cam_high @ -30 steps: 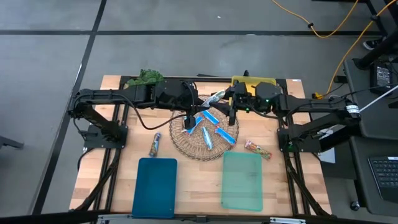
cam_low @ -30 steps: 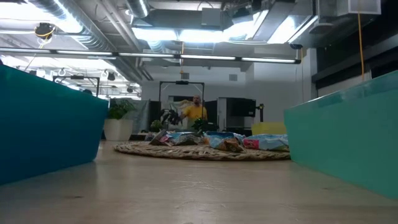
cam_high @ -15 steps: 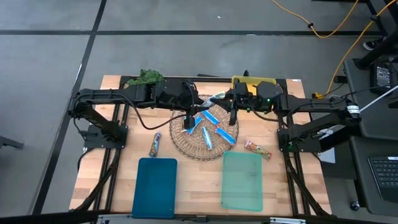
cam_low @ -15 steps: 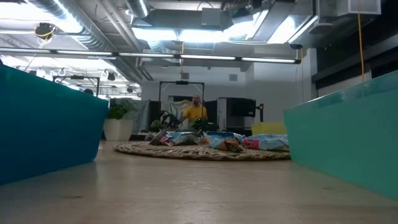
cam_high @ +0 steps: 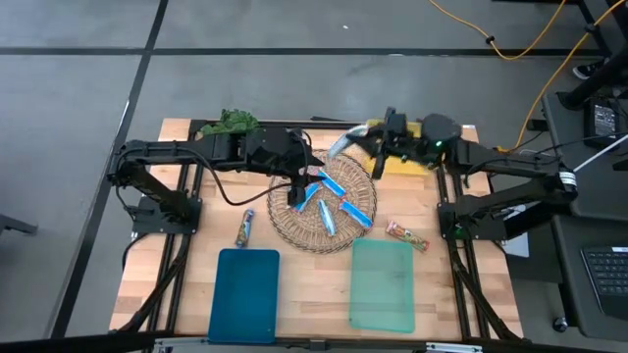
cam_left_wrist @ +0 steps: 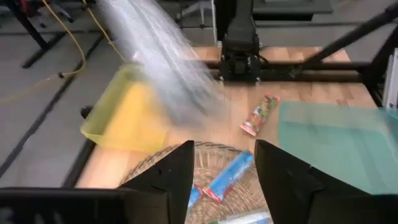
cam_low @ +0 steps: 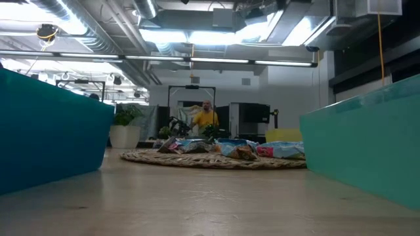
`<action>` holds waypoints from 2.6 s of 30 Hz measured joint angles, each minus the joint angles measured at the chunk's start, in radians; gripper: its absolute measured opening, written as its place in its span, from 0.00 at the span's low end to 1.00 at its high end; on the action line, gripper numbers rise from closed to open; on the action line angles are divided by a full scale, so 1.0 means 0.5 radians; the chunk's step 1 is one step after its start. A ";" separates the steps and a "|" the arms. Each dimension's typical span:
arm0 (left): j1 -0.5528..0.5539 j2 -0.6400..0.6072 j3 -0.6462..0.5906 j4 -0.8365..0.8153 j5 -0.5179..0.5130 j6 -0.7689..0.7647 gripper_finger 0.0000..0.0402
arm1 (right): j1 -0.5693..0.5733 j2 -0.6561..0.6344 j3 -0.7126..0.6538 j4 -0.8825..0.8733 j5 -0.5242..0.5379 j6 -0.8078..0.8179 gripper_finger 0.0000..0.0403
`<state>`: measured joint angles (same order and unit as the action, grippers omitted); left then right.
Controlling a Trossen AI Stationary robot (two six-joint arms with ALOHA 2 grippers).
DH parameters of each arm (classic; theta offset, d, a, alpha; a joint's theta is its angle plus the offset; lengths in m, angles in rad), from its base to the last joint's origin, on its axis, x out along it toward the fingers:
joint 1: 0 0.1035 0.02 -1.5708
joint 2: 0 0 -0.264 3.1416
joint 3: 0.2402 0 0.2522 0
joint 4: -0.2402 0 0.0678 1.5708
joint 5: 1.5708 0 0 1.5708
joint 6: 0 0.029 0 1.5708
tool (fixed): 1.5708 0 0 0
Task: Pick and place Granola Bars by type
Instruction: Put the yellow granola bar into the yellow bin
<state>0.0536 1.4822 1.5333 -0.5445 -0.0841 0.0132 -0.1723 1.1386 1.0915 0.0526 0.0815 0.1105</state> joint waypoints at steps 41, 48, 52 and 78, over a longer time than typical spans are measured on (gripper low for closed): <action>0.045 0.000 0.001 -0.072 -0.166 -0.089 0.44 | -1.543 0.082 0.295 -1.883 -0.235 -0.566 0.14; 0.053 0.000 0.001 -0.072 -0.208 -0.105 0.44 | -1.660 0.325 0.295 -1.924 -0.338 -0.682 0.11; 0.053 0.000 0.002 -0.072 -0.215 -0.105 0.44 | -1.693 0.484 0.294 -1.924 -0.461 -0.726 0.10; 0.053 0.000 0.002 -0.072 -0.216 -0.126 0.44 | -1.705 1.139 0.293 -1.923 -0.593 -0.761 0.11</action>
<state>0.0803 1.4822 1.5345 -0.5804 -0.1921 -0.0499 -1.0248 1.7079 1.2381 -0.9089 -0.2150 -0.2698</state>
